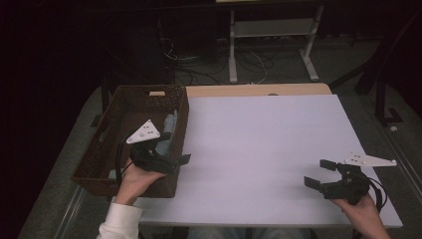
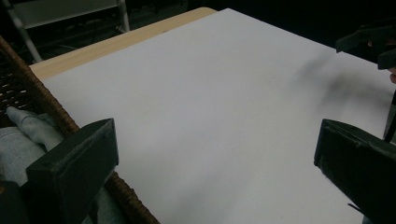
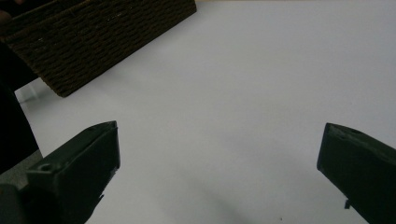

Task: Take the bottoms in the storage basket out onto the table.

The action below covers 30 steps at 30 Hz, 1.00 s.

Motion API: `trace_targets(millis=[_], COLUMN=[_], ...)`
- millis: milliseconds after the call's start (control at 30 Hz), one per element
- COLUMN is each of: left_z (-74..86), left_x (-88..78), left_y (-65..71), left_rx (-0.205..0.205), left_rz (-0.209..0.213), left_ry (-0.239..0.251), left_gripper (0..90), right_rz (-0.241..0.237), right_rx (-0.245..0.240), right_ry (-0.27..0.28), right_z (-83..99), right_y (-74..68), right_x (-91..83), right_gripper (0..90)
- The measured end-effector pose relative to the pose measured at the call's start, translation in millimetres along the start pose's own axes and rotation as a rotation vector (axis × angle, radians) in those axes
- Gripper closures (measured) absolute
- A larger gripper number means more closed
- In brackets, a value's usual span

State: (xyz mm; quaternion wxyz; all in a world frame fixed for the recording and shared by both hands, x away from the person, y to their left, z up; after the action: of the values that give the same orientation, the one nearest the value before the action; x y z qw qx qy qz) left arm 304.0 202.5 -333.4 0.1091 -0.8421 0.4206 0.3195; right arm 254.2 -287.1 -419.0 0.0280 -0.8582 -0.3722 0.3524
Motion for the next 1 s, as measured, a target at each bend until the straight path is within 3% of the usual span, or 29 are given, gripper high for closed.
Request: trace_targets(millis=[667, 1000], left_z=[3.1, 0.3], left_x=[-3.4, -1.9], left_y=[1.0, 4.6], left_rx=[-0.022, -0.012], left_rz=[0.001, 0.010], left_ry=[-0.003, -0.037], left_gripper=[0.0, 0.0], right_rz=[-0.006, -0.015], right_rx=[-0.026, -0.034], right_ry=[-0.022, -0.033], right_z=[-0.2, -1.5], right_y=[-4.1, -4.6], right_x=[3.9, 5.9], right_gripper=[0.0, 0.0])
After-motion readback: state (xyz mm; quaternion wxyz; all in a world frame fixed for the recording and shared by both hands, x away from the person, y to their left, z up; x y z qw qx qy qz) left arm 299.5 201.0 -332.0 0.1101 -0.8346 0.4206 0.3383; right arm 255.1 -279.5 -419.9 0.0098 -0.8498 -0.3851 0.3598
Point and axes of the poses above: each handheld gripper's, and its own axes: x roughly forward along the jaws, z roughly out of its underside, y roughly to its right, the point moved 2 cm from there along x, roughly forward along the jaws, and after that the axes turned 10 degrees about -y, right-handed, at the moved point
